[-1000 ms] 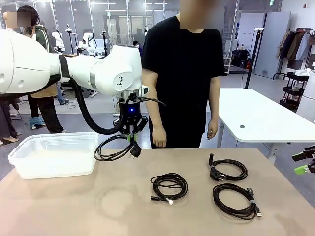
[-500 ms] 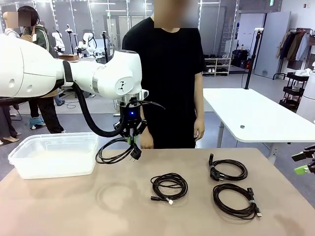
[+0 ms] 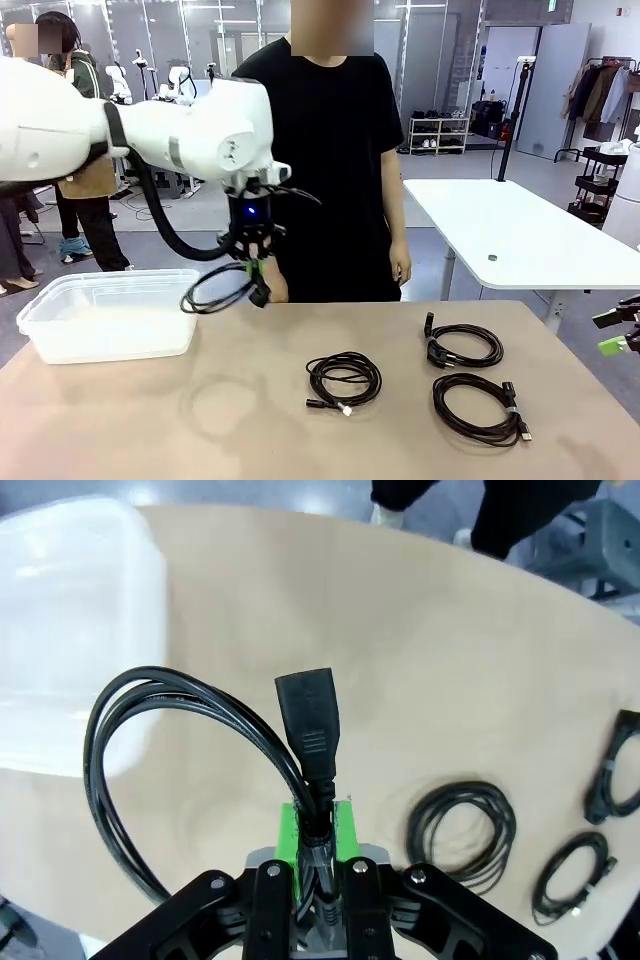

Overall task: Organize and store the cables.
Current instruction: Place the Power Cable into the Organizing box.

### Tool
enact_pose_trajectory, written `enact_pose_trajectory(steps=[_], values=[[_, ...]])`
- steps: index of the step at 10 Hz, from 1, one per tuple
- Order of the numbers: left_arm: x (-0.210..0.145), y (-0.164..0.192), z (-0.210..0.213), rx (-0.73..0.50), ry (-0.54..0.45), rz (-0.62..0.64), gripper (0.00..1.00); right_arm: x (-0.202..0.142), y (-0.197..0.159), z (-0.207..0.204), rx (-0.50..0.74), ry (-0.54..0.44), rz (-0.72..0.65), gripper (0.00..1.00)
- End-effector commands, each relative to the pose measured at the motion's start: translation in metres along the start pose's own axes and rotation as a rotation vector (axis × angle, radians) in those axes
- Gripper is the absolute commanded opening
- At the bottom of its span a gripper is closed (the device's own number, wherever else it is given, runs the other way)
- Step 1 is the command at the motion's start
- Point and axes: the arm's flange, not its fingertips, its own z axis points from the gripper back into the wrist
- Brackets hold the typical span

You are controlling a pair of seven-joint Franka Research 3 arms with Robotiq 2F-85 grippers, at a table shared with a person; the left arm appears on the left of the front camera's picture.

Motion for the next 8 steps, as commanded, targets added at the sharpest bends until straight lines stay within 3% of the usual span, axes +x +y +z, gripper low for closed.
enact_pose_trajectory(steps=[1, 5, 7, 8], values=[[0.008, 0.057, 0.016, -0.045, 0.001, -0.012, 0.16, 0.004, -0.001, 0.0, -0.004, 0.017, -0.021, 1.0], [0.063, 0.176, -0.004, -0.113, -0.088, 0.059, 0.16, 0.004, -0.001, 0.0, -0.004, 0.017, -0.021, 1.0], [0.076, 0.219, -0.033, -0.113, -0.133, 0.002, 0.16, 0.004, -0.001, 0.0, -0.004, 0.017, -0.021, 1.0], [0.083, 0.23, -0.049, -0.047, -0.187, 0.055, 0.16, 0.004, -0.001, 0.0, -0.004, 0.017, -0.021, 1.0]])
